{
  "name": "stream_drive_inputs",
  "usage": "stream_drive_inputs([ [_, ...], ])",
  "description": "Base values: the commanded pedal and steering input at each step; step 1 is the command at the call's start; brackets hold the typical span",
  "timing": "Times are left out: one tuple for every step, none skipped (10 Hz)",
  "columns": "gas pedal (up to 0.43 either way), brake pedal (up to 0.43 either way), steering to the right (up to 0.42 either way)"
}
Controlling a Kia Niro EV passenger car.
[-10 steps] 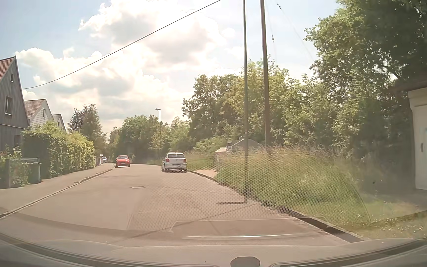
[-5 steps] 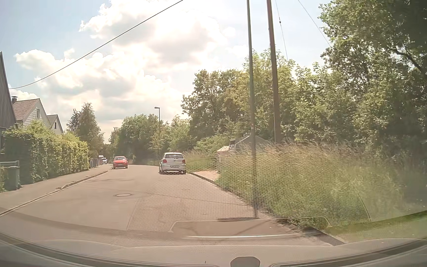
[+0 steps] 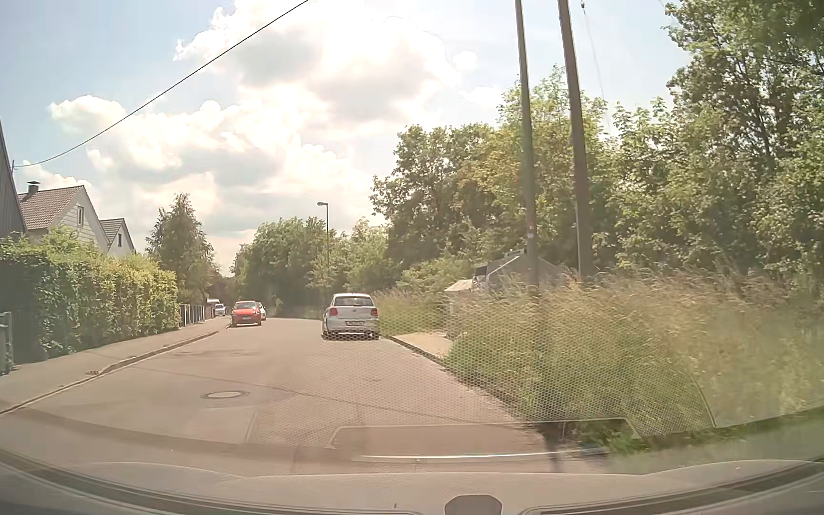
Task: Follow the waypoints while adhering to traffic rules and regulations
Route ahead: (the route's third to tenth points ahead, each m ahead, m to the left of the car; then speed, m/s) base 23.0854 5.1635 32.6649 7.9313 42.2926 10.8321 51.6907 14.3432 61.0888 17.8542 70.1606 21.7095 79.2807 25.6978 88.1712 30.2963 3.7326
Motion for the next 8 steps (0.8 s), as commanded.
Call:
stream_drive_inputs([
  [0.020, 0.000, -0.107],
  [0.020, 0.000, -0.106],
  [0.008, 0.000, -0.106],
  [0.000, 0.000, -0.106],
  [0.000, 0.000, -0.105],
  [0.000, 0.000, -0.098],
  [0.000, 0.000, -0.089],
  [0.000, 0.000, -0.086],
])
